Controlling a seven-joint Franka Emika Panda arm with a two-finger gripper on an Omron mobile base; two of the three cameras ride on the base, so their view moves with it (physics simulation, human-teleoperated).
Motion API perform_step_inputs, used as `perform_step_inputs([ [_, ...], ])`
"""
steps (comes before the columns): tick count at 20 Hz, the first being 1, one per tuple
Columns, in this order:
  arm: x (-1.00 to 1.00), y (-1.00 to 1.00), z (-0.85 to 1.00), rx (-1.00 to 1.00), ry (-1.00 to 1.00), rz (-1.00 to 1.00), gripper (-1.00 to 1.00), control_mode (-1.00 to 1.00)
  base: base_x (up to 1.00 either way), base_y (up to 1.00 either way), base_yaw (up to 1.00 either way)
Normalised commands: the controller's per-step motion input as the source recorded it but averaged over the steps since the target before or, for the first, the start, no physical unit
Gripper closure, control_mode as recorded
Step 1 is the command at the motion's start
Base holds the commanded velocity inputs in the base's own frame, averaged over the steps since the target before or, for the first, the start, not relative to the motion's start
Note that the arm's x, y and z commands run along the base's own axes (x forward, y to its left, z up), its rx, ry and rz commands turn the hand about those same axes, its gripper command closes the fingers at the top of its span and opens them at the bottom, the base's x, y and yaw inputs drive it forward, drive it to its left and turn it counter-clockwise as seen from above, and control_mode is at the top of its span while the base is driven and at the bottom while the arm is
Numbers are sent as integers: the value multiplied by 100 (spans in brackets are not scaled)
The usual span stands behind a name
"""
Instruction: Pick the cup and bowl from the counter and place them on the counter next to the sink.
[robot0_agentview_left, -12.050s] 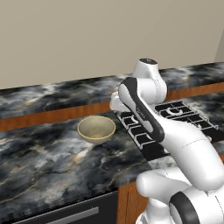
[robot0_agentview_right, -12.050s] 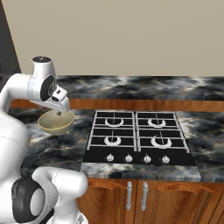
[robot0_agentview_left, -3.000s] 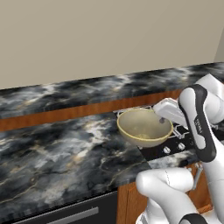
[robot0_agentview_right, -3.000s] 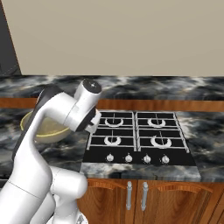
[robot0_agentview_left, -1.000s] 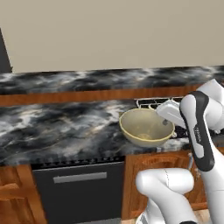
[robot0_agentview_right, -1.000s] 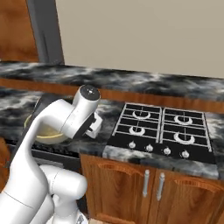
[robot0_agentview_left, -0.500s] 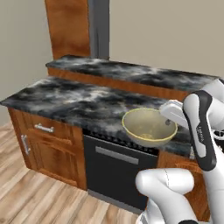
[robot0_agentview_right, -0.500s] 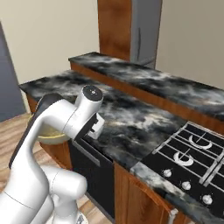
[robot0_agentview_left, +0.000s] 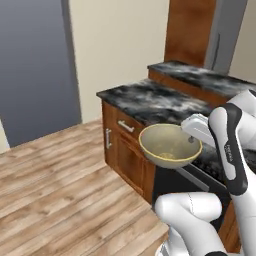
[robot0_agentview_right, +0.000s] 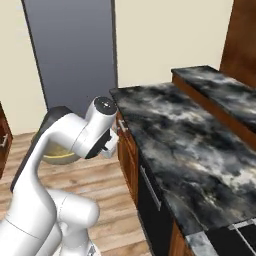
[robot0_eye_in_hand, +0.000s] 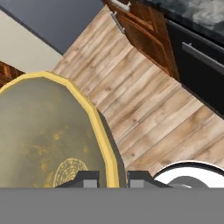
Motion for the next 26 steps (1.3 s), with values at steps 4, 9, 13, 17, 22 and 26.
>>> perform_step_inputs([
  [4,0,0,0,0,0,0,100,100,0,-26,76],
  [9,0,0,0,0,0,0,100,100,0,-34,77],
  [13,0,0,0,0,0,0,100,100,0,-45,79],
  [17,0,0,0,0,0,0,100,100,0,-47,79],
  [22,0,0,0,0,0,0,100,100,4,-56,81],
  [26,0,0,0,0,0,0,100,100,10,-64,82],
])
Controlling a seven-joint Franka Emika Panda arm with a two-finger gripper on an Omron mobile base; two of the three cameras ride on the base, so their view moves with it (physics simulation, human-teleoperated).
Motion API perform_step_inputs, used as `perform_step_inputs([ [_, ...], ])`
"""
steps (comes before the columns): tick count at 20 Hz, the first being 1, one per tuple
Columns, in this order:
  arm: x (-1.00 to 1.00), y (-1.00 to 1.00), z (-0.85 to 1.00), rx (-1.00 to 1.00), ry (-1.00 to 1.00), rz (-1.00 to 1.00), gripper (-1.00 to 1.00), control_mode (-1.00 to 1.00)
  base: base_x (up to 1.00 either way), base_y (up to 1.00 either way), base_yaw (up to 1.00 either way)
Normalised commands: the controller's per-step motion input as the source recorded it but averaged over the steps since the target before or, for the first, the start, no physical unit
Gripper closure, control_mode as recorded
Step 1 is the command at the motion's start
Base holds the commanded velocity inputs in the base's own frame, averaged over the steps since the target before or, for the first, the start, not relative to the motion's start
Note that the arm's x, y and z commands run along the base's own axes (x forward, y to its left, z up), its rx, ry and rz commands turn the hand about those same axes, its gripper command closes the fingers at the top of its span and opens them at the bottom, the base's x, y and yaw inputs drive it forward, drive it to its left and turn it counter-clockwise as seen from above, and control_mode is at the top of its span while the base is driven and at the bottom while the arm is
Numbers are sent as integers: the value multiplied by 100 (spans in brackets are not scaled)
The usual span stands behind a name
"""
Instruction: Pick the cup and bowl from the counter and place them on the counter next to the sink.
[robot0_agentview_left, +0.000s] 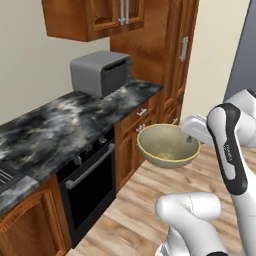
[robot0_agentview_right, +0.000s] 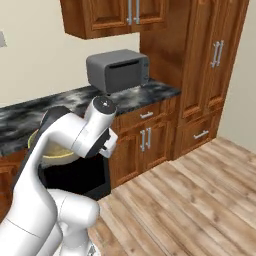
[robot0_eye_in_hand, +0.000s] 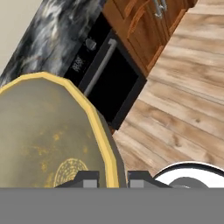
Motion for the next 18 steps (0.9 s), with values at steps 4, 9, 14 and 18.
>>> perform_step_inputs([
  [4,0,0,0,0,0,0,100,100,14,-61,81],
  [9,0,0,0,0,0,0,100,100,-1,-1,42],
  [14,0,0,0,0,0,0,100,100,16,-33,57],
  [18,0,0,0,0,0,0,100,100,17,-40,63],
])
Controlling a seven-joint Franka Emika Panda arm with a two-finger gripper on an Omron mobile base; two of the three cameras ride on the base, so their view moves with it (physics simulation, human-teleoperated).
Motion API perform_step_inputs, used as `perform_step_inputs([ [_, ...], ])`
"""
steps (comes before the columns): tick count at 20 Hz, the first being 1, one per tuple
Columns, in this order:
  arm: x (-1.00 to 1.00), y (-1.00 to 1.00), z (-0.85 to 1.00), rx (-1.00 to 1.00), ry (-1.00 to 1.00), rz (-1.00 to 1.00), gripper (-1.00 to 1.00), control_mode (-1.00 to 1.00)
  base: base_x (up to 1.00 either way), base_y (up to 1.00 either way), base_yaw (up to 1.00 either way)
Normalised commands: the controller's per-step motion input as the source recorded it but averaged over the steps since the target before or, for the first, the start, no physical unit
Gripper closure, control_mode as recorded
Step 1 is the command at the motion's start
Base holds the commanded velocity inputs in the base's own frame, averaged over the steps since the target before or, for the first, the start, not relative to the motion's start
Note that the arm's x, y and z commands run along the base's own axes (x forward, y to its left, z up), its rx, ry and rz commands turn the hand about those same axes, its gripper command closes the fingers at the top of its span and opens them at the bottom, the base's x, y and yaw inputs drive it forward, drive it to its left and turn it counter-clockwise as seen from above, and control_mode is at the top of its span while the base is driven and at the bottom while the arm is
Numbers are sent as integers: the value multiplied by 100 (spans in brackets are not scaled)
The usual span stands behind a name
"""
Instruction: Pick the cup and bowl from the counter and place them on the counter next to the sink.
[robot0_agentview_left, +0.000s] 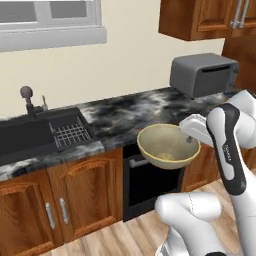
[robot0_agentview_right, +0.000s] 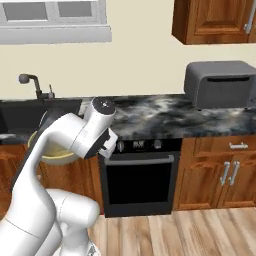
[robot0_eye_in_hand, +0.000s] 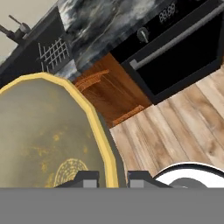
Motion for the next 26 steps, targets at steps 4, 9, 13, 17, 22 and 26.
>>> perform_step_inputs([
  [4,0,0,0,0,0,0,100,100,62,-6,28],
  [9,0,0,0,0,0,0,100,100,81,-35,6],
  [13,0,0,0,0,0,0,100,100,77,-48,10],
  [17,0,0,0,0,0,0,100,100,63,-35,32],
  [22,0,0,0,0,0,0,100,100,28,0,34],
  [26,0,0,0,0,0,0,100,100,45,-19,16],
])
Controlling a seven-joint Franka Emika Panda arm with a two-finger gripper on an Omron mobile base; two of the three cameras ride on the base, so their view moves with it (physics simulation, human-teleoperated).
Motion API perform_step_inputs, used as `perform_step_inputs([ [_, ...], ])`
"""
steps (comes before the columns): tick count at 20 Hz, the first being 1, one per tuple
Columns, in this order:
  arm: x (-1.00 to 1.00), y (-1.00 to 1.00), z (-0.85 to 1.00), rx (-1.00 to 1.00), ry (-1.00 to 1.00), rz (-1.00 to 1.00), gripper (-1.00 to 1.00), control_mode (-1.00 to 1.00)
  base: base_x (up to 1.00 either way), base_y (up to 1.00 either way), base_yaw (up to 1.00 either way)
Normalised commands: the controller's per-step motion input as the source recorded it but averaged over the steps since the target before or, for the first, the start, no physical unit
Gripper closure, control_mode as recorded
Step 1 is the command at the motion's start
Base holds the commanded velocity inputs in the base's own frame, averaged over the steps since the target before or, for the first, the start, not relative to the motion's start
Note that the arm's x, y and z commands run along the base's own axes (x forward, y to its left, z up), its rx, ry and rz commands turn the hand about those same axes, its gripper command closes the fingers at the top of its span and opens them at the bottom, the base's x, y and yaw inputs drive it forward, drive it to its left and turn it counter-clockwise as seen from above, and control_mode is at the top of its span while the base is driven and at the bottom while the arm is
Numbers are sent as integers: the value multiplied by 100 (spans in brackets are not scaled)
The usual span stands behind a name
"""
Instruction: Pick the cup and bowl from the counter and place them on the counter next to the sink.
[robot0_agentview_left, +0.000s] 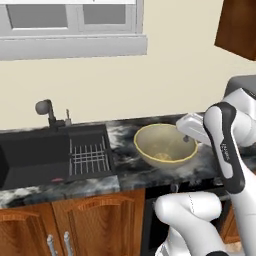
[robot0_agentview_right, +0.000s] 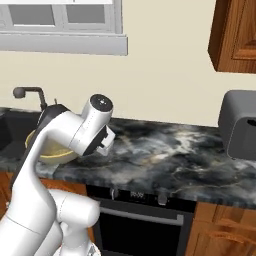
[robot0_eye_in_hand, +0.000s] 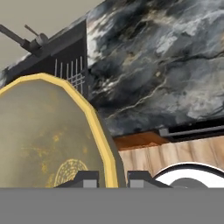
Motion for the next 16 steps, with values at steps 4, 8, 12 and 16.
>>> perform_step_inputs([
  [4,0,0,0,0,0,0,100,100,63,-26,-1],
  [8,0,0,0,0,0,0,100,100,55,-42,-11],
  [12,0,0,0,0,0,0,100,100,50,-55,-19],
  [16,0,0,0,0,0,0,100,100,12,-13,-7],
])
